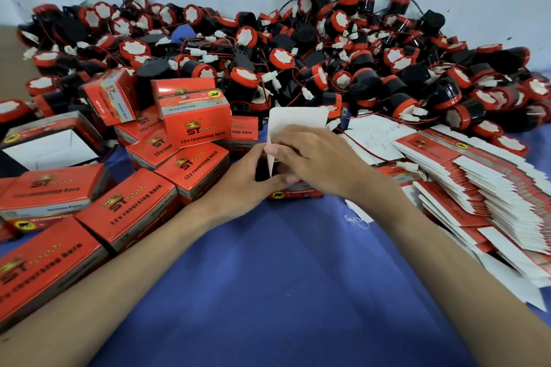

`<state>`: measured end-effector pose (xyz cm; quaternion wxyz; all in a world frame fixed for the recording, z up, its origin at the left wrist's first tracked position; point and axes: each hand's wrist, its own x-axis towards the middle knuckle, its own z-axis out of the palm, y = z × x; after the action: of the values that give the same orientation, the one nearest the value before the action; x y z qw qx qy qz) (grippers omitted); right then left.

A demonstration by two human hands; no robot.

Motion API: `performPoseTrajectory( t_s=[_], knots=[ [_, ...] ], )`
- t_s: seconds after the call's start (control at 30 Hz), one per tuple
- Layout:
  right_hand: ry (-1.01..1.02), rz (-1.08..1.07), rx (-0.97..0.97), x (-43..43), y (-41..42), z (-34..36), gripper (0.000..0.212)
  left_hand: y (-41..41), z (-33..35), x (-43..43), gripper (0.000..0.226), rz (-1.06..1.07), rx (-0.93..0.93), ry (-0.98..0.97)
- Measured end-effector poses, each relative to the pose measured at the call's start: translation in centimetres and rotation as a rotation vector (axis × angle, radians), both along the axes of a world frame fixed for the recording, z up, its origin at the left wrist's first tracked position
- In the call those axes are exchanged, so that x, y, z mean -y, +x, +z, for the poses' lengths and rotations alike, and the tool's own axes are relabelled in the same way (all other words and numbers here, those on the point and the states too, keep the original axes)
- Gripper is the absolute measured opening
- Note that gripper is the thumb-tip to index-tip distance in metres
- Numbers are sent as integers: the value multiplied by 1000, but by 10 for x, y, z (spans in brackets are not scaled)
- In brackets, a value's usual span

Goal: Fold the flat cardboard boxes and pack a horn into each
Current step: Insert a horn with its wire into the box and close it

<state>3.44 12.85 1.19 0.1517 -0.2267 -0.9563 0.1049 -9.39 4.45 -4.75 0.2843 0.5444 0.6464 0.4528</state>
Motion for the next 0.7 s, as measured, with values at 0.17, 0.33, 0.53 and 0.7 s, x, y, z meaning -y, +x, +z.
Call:
performPoseTrajectory(
  t_s=[0.17, 0.33, 0.53, 0.7],
  knots=[
    [-122, 144, 61, -11, 9, 8, 25, 2, 2, 3, 61, -16, 9, -10],
    [-101, 135, 167, -15, 15, 11, 27, 0, 2, 3, 70, -12, -7, -21],
    [37, 66, 252, 0, 9, 8, 39, 1, 2, 5, 64, -53, -18, -1],
    [60, 84, 326, 0, 9, 11, 28, 2, 4, 7, 59, -61, -14, 19]
  ],
)
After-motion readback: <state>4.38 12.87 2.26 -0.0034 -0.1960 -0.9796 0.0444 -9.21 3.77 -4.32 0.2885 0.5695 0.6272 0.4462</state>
